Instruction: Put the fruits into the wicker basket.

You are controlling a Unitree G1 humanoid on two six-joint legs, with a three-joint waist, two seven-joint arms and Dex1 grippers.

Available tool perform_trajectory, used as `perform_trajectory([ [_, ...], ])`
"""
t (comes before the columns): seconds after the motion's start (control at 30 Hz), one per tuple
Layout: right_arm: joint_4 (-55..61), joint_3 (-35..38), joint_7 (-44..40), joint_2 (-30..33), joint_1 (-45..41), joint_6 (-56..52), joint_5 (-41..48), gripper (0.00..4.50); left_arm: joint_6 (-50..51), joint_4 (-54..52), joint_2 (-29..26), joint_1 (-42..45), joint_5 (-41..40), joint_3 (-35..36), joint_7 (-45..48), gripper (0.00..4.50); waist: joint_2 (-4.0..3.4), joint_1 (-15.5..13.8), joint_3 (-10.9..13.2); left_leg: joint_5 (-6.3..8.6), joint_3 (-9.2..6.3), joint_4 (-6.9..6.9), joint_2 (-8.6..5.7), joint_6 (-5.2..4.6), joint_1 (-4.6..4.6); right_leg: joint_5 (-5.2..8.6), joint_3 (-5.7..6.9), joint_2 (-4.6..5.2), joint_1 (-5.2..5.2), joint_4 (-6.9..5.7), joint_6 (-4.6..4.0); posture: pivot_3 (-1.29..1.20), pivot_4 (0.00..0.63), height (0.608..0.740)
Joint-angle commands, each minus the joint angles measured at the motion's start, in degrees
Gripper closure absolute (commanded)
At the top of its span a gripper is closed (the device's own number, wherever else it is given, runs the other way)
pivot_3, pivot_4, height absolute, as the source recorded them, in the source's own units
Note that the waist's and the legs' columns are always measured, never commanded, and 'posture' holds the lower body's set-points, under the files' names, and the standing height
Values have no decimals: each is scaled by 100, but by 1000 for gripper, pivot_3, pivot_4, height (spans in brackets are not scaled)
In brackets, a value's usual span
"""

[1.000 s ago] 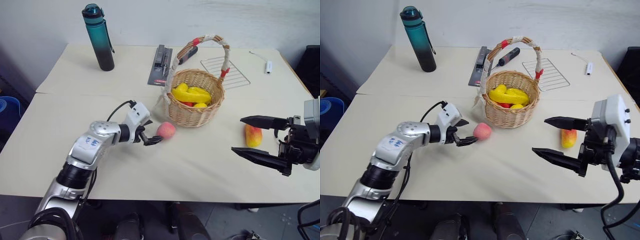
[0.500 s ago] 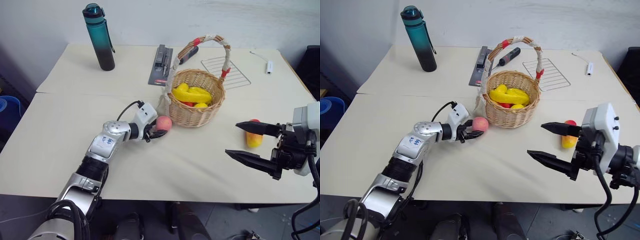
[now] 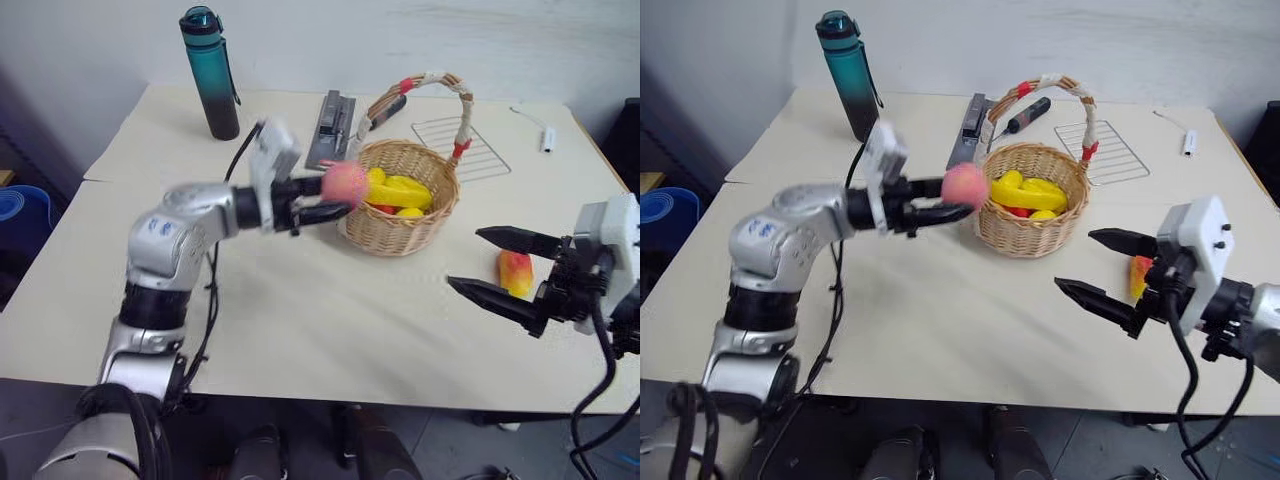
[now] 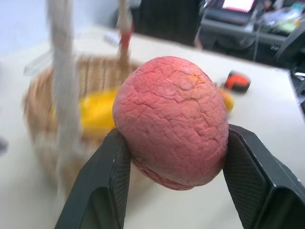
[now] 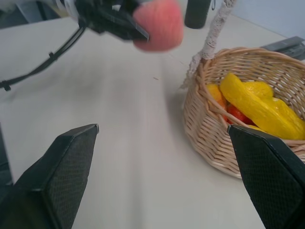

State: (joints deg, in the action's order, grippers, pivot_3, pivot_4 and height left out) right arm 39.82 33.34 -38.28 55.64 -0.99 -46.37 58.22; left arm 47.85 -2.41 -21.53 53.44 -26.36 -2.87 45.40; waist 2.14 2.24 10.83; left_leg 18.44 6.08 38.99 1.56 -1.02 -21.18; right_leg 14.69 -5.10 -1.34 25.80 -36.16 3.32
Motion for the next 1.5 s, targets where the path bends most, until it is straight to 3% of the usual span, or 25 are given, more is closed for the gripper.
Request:
perform_trajectory([
  [0.03,-16,11,170,-45,-99,146,-120,0,31,163,257,406,356,-537,-305,2143,0,-21,0,2,-1,-2,2,-2,2,0,1,-1,-4,9,1,0,150,740],
  [0.17,54,-43,331,-127,-84,162,-185,0,-560,1308,724,950,1147,-1123,-751,2143,-1,-31,0,4,0,-11,2,-3,0,-1,-1,-1,-3,17,3,0,150,740],
  [0.33,197,-79,509,-246,-24,151,-219,0,-1463,2858,1348,1533,1644,-1094,-1213,2143,0,-47,1,5,-1,-12,2,-3,-2,-2,-1,-4,0,19,3,0,150,740],
  [0.47,267,-55,622,-291,18,133,-210,0,-1902,3558,1534,1740,1878,-1079,-1218,2143,1,-34,1,10,2,-17,1,-11,-4,-2,-3,-3,-1,29,4,0,150,740],
  [0.7,225,4,757,-332,149,126,-275,0,-1713,3023,1387,1548,1535,-743,-624,23,0,-42,1,4,5,-53,0,-2,-1,-2,-5,-4,12,25,3,0,150,740],
  [0.8,181,84,1267,-827,444,143,-313,0,-1646,2242,1113,1039,1226,-494,-249,23,-3,-40,-3,1,6,-77,2,10,7,-1,-5,-4,13,23,1,0,150,740],
  [0.97,241,311,1432,-1302,1255,330,-717,0,-1135,937,534,394,508,-118,361,23,-8,-52,-5,-30,16,-88,4,66,-13,9,-10,-4,64,-12,-15,0,150,740],
  [1.1,46,1339,979,-1468,2370,477,-908,0,-760,-221,-435,-256,-196,185,1284,23,-12,-50,-7,-35,21,-88,4,73,-4,14,-12,-5,68,-34,-23,0,150,740],
  [1.33,-462,2625,-59,-1373,3830,617,-1173,0,-1583,-70,-2391,-1237,-124,172,3209,23,-8,61,-5,-41,22,-86,2,45,26,22,-12,-8,32,-26,-37,0,150,740],
  [1.5,-718,2328,-13,-1133,3418,571,-1242,0,-1541,-223,-2571,-1371,-432,250,3542,23,-6,140,-4,-52,11,-102,14,30,88,31,-6,-19,-69,78,-110,0,150,740],
])
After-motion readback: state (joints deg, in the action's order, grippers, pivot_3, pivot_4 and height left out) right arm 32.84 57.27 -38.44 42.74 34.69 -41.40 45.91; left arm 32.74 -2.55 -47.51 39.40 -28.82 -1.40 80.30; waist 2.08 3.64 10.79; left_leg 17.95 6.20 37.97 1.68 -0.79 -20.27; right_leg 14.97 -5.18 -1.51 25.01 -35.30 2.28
